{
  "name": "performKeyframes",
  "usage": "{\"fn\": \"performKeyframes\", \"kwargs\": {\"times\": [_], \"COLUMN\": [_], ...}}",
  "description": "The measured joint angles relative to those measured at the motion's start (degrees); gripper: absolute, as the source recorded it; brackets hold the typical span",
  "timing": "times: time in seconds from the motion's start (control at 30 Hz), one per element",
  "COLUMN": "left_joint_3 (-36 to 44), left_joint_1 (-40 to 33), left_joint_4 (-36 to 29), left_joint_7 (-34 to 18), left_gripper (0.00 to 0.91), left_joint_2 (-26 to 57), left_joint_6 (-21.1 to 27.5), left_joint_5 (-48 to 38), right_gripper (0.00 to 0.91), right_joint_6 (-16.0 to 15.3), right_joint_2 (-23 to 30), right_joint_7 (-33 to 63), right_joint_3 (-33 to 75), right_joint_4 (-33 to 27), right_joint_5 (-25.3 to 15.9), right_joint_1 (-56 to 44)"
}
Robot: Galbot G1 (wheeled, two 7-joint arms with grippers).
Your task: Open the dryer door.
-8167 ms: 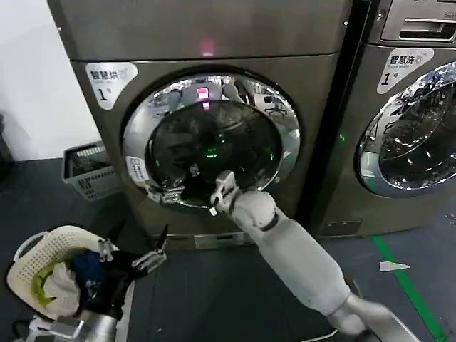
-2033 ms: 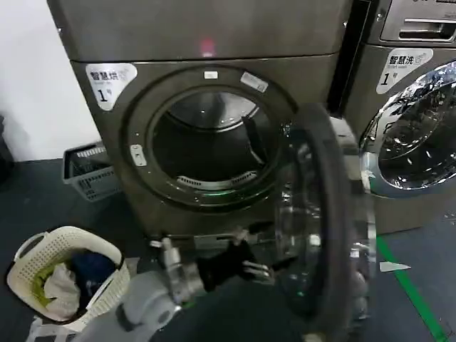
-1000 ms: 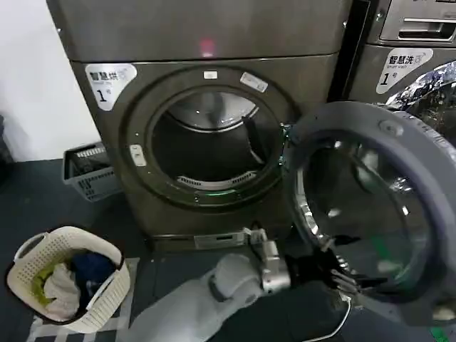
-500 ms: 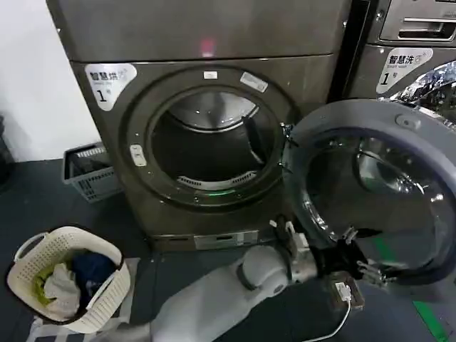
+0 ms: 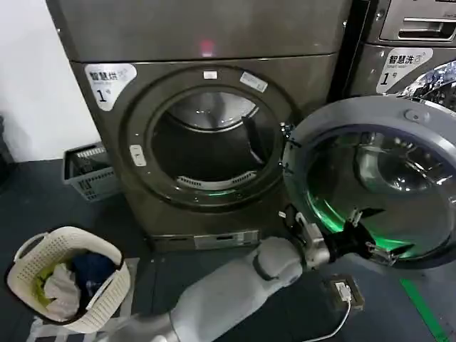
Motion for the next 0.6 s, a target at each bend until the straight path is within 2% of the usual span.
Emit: {"fn": "performKeyframes", "kwargs": {"times": [0.17,0.6], "left_joint_3": [0.2,0.1], "left_joint_1": [-0.6,-1.1], "left_joint_4": [2.6,4.7], "left_joint_7": [-1.2,-4.1], "left_gripper": [0.907,0.907], "left_joint_2": [-1.4,-2.1], "left_joint_6": [-3.1,-3.5], "left_joint_5": [2.8,2.8], "right_gripper": [0.907,0.907], "right_joint_6": [0.0,0.2], "right_joint_2": [0.2,0.5], "right_joint_7": [0.2,-0.1], "right_joint_3": [0.3,-0.9], "right_joint_4": [0.5,1.0], "right_joint_5": [0.0,-0.2], "right_joint_1": [-0.3,0.5]}}
